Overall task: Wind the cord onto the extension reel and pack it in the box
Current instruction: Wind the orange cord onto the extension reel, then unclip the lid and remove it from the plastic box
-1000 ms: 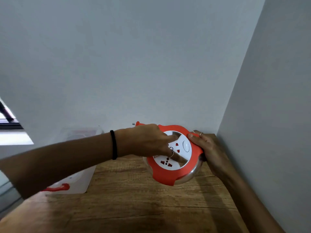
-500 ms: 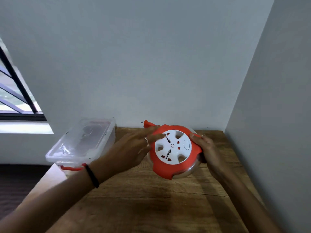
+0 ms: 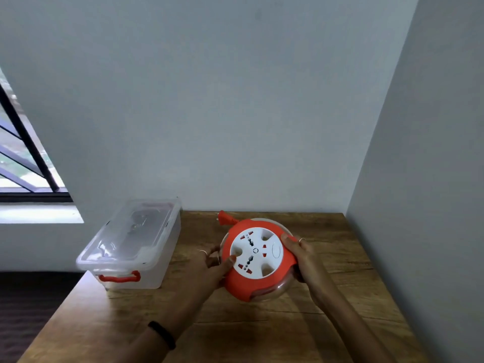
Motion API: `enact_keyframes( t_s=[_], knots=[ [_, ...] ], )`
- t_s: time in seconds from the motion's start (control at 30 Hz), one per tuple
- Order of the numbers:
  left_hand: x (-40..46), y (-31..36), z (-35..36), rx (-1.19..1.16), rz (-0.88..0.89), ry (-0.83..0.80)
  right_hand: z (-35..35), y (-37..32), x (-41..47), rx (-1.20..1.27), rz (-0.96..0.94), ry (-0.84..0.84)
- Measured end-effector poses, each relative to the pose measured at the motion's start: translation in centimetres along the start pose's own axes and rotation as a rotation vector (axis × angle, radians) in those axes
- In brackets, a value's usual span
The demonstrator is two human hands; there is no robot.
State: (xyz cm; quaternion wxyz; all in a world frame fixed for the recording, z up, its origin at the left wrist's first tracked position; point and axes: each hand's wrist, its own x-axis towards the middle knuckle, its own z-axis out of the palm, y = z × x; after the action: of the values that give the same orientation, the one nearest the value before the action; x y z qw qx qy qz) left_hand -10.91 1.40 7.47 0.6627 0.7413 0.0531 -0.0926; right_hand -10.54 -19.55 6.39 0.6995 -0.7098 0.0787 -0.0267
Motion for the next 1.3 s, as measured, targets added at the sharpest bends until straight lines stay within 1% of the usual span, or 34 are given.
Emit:
enact_keyframes(
  t_s=[0.17, 0.27, 0.43, 0.6, 0.9, 1.0, 1.2, 1.3],
  knots=[
    [-0.1, -0.8, 0.0, 0.041, 0.039, 0.033, 1.3, 0.8, -0.5, -0.082, -0.072, 0.09],
    [0.0, -1.4, 0.2, 0.021, 0.031, 0.068, 1.8, 1.7, -0.2, -0.188, -0.092, 0.155],
    [0.3, -2.7, 0.8, 0.023, 0.01, 0.101, 2.2, 4.3, 0.5, -0.396, -0.071, 0.221],
    [0.7, -4.8, 1.6, -0.011, -0.064, 0.159, 2.7, 5.7, 0.8, -0.549, -0.038, 0.266],
    [1.1, -8.0, 2.5, 0.013, -0.112, 0.244, 3.5, 7.7, 1.4, -0.726, -0.003, 0.238],
    [1.0, -8.4, 2.5, 0.037, -0.081, 0.259, 3.7, 8.2, 1.3, -0.762, 0.012, 0.231],
    [0.5, -9.0, 2.3, 0.175, 0.015, 0.271, 4.0, 9.0, 0.8, -0.8, 0.016, 0.219],
    [0.3, -9.0, 2.1, 0.255, 0.02, 0.268, 4.1, 9.1, 0.7, -0.827, 0.02, 0.216]
  ],
)
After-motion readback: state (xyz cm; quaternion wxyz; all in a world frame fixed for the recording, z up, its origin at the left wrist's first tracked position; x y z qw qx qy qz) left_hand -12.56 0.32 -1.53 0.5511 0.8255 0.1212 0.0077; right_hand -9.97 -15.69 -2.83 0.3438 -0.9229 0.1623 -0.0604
